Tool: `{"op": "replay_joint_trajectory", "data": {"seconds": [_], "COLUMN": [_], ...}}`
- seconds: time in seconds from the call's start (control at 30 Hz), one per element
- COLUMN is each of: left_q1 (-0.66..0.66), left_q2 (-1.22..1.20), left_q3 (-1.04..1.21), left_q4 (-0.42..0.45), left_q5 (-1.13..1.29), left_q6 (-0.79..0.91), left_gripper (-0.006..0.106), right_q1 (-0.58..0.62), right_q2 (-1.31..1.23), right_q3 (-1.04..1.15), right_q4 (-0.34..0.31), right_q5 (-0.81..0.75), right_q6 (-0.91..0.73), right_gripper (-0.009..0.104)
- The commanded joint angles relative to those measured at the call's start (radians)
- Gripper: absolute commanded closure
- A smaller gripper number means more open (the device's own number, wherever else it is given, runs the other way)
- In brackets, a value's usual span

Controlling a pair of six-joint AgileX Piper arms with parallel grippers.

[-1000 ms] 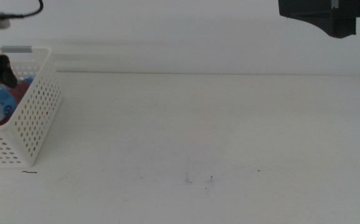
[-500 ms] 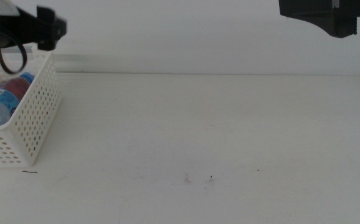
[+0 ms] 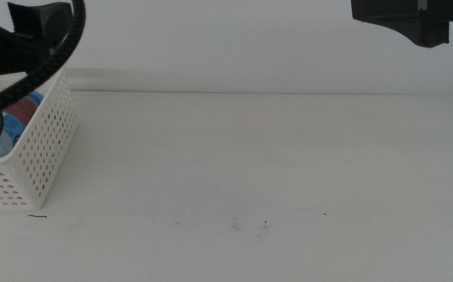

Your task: Use arms to grab the bottles and put them into the dustbin to the left of the table.

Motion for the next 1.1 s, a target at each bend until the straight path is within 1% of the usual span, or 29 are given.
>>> {"op": "replay_joint_trajectory", "data": {"seconds": [0.0, 0.27, 0.3, 0.4, 0.43, 0.47, 0.77, 0.87, 1.0, 1.03, 1.07], "left_q1": [-0.005, -0.005, -0.005, -0.005, -0.005, -0.005, -0.005, -0.005, -0.005, -0.005, -0.005], "left_q2": [-0.008, -0.009, -0.009, -0.009, -0.008, -0.008, -0.008, -0.008, -0.008, -0.008, -0.008], "left_q3": [0.006, 0.006, 0.006, 0.006, 0.006, 0.006, 0.006, 0.006, 0.006, 0.006, 0.006], "left_q4": [-0.001, -0.001, 0.030, 0.201, 0.244, 0.253, 0.255, 0.273, 0.275, 0.279, 0.279], "left_q5": [-0.023, -0.027, -0.019, 0.000, 0.002, 0.002, 0.002, 0.002, 0.002, 0.002, 0.002], "left_q6": [-0.002, -0.005, -0.046, -0.238, -0.294, -0.324, -0.317, -0.317, -0.315, -0.315, -0.315], "left_gripper": [0.007, 0.007, 0.007, 0.007, 0.007, 0.007, 0.007, 0.007, 0.007, 0.007, 0.007], "right_q1": [0.002, 0.002, 0.002, 0.002, 0.002, 0.002, 0.002, 0.002, 0.002, 0.001, -0.001], "right_q2": [-0.003, -0.003, -0.003, -0.003, -0.003, -0.003, -0.003, -0.003, -0.003, -0.003, -0.003], "right_q3": [-0.006, -0.006, -0.006, -0.006, -0.006, -0.006, -0.006, -0.006, -0.006, 0.004, 0.027], "right_q4": [-0.008, -0.008, -0.008, -0.008, -0.008, -0.008, -0.008, -0.008, -0.008, 0.028, 0.043], "right_q5": [-0.011, -0.011, -0.011, -0.011, -0.011, -0.011, -0.011, -0.011, -0.011, -0.011, -0.020], "right_q6": [-0.008, -0.008, -0.008, -0.008, -0.008, -0.008, -0.008, -0.008, -0.008, -0.008, -0.008], "right_gripper": [0.003, 0.003, 0.003, 0.003, 0.003, 0.003, 0.003, 0.003, 0.003, 0.003, 0.003]}}
